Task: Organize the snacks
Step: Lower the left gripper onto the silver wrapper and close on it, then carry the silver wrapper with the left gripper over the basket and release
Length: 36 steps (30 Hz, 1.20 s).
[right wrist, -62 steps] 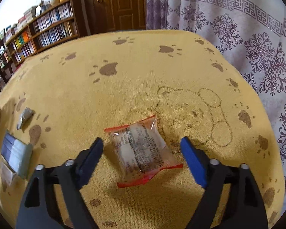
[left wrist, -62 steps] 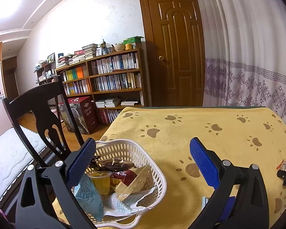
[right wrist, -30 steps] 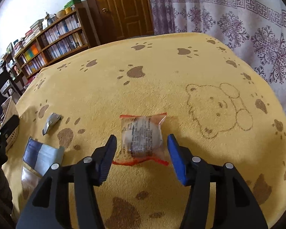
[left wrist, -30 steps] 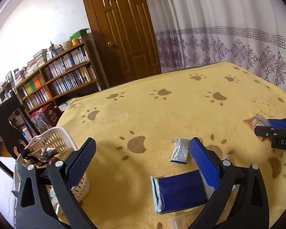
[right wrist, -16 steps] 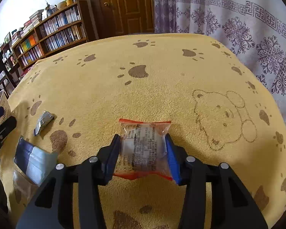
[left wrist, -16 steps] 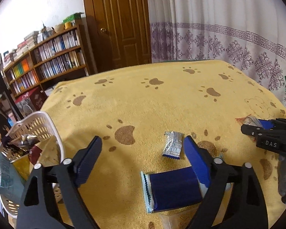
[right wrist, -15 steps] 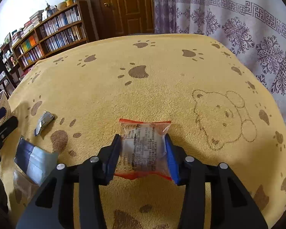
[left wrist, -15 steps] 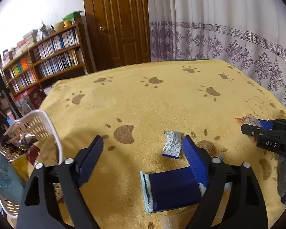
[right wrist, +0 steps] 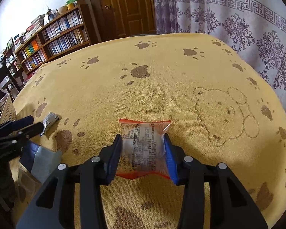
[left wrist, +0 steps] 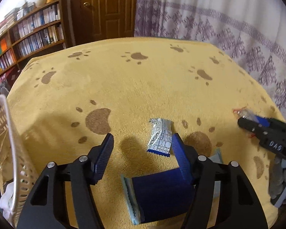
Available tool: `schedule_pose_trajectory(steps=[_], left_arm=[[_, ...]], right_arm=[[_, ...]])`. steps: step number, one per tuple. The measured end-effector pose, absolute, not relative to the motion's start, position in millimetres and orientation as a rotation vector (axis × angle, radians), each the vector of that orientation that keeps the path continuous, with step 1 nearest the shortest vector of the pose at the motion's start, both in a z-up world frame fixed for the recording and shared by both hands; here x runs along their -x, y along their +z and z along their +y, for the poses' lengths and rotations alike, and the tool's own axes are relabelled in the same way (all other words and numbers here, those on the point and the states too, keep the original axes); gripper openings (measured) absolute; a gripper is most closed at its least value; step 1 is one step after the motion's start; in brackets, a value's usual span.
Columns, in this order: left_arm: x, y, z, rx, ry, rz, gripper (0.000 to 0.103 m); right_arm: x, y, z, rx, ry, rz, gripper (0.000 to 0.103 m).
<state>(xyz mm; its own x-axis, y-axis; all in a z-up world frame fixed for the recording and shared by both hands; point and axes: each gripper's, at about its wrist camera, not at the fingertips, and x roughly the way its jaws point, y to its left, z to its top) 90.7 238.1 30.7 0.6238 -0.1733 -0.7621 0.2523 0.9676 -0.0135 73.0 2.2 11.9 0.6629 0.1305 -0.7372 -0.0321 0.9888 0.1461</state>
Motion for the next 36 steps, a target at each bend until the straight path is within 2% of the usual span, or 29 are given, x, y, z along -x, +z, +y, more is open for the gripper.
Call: schedule_pose_trajectory(steps=[5, 8, 10, 12, 13, 21, 32, 36], left_arm=[[-96, 28, 221, -0.163, -0.263, 0.875, 0.063], [-103, 25, 215, -0.182, -0.264, 0.896, 0.049], [-105, 25, 212, -0.187, -0.269, 0.895, 0.044], [-106, 26, 211, -0.184, -0.279, 0.893, 0.027], [-106, 27, 211, -0.177, -0.277, 0.892, 0.025], [-98, 31, 221, -0.104, -0.267, 0.856, 0.024], [-73, 76, 245, -0.036, -0.226, 0.735, 0.024], [-66, 90, 258, 0.003, -0.211, 0.699, 0.024]], right_arm=[[-73, 12, 1, -0.133, 0.096, 0.842, 0.043], [-73, 12, 1, -0.134, 0.096, 0.842, 0.043], [-73, 12, 1, -0.133, 0.096, 0.842, 0.043], [-73, 12, 1, -0.133, 0.096, 0.841, 0.043], [-73, 12, 1, -0.133, 0.096, 0.84, 0.043], [-68, 15, -1, -0.16, 0.109, 0.816, 0.042], [-61, 25, 3, -0.216, 0.184, 0.778, 0.042], [-59, 27, -1, -0.238, 0.192, 0.767, 0.038]])
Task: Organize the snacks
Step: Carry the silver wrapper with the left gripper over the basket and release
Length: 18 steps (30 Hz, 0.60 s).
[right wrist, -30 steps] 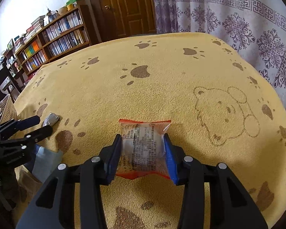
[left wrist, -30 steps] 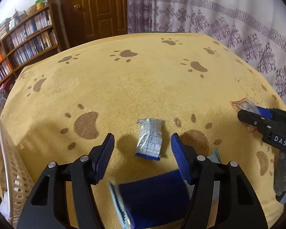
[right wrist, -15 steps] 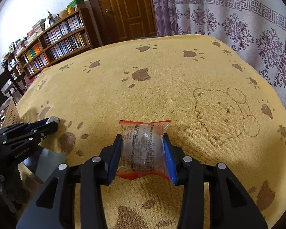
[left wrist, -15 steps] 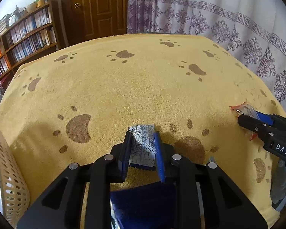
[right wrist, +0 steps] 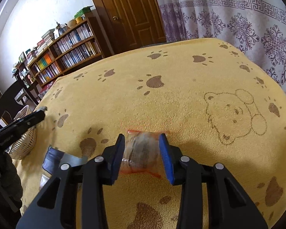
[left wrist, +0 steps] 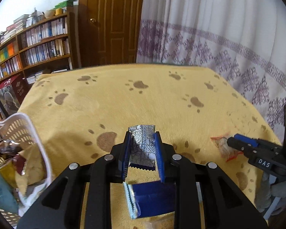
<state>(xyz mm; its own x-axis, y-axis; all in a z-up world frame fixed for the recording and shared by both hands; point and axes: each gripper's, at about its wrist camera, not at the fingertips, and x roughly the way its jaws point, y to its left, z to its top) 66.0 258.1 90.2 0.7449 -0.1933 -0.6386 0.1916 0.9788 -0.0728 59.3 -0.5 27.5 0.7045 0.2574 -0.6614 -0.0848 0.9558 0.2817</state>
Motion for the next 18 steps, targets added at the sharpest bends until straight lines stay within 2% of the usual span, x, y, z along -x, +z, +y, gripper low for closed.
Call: schedule_pose_trajectory(steps=[6, 9, 18], left_arm=[[-60, 102, 276, 0.037, -0.168, 0.671, 0.024], [-59, 106, 283, 0.052, -0.155, 0.663, 0.024], [-43, 130, 334, 0.109, -0.003, 0.583, 0.024]], right_arm=[[-62, 24, -7, -0.268, 0.17, 0.782, 0.039], [-65, 20, -14, -0.315, 0.174, 0.797, 0.052], [-67, 17, 2, -0.253, 0.194, 0.806, 0.053]])
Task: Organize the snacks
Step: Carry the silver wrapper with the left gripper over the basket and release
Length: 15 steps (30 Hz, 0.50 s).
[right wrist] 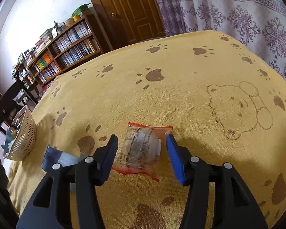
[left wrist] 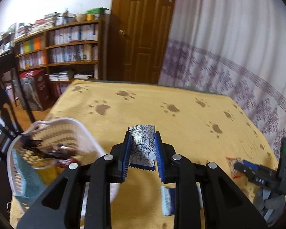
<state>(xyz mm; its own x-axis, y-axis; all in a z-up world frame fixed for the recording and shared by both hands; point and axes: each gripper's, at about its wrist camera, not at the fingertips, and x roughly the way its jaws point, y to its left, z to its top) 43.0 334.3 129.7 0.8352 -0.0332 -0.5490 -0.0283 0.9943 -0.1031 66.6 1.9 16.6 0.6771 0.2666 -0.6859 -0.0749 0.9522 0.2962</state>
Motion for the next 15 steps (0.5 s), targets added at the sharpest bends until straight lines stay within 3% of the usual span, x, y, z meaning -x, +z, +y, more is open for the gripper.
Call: schedule_pose_trajectory(steps=[15], left_arm=[[-28, 144, 410, 0.183, 0.223, 0.534, 0.025]], right_arm=[[-67, 15, 3, -0.242, 0.194, 0.812, 0.054]])
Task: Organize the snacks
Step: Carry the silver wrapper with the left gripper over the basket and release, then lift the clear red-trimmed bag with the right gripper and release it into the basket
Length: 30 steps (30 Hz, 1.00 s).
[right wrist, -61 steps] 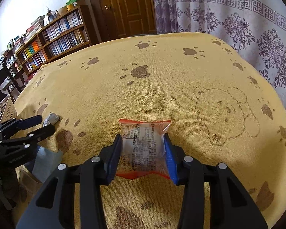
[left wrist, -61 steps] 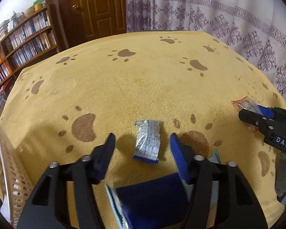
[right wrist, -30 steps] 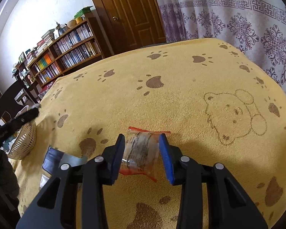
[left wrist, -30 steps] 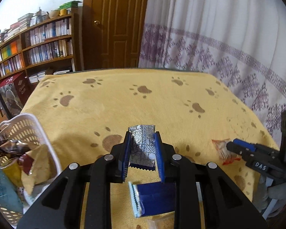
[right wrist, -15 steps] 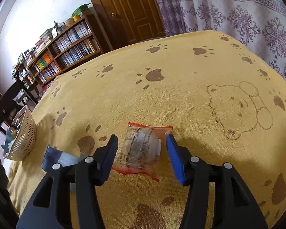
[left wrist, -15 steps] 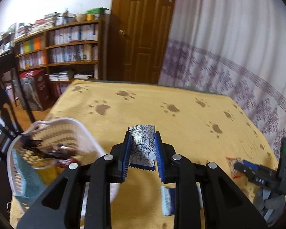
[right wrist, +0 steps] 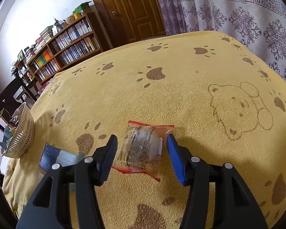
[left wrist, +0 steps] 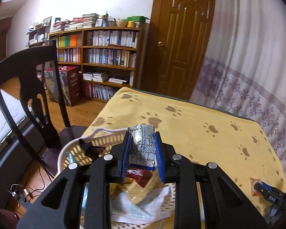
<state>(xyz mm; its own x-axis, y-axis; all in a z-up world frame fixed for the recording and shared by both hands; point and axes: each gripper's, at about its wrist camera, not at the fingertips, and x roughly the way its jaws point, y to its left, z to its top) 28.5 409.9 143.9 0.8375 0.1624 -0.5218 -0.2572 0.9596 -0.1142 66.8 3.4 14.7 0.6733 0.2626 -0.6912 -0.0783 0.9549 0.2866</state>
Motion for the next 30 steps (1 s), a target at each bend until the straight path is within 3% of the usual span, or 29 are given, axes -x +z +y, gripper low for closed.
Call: schedule_pose_trajectory(steps=[5, 11, 17, 30], left_arm=[[-27, 144, 413, 0.194, 0.235, 0.537, 0.027], [-24, 146, 419, 0.219, 0.272, 0.518, 0.058], [-21, 147, 418, 0.237, 0.295, 0.499, 0.078], [-13, 154, 409, 0.217, 0.35, 0.455, 0.093]], right_arm=[[-67, 15, 4, -0.241, 0.194, 0.811, 0.055], [-66, 14, 4, -0.239, 0.194, 0.809, 0.059], [-67, 13, 6, -0.231, 0.196, 0.81, 0.06], [-71, 11, 16, -0.16, 0.157, 0.837, 0.061]])
